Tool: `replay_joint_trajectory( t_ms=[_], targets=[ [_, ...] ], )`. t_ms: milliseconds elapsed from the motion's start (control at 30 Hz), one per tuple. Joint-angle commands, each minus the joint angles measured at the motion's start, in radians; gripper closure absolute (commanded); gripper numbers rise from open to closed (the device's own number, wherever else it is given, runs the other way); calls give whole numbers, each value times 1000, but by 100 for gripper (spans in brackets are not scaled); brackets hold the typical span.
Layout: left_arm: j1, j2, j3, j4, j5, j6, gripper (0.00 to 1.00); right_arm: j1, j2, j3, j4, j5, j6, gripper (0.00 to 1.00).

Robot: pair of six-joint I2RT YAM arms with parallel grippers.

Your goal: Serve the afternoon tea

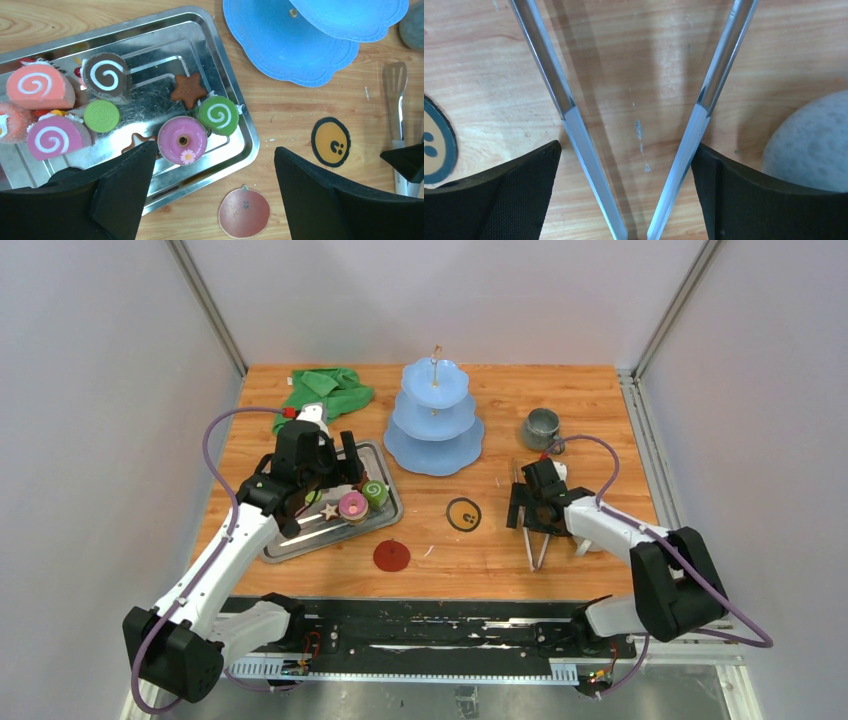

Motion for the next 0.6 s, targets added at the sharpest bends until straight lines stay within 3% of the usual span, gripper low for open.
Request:
replay_joint_trajectory(
  t_ms=[0,333,567],
  targets=[
    [-10,0,14,23,6,12,7,-16,52,-6,59,48,-31,3],
    [-10,-1,14,12,-12,15,7,6,55,-41,128,-28,-59,34],
    [-10,3,12,8,-31,19,7,89,42,-8,87,-21,-117,43]
  ],
)
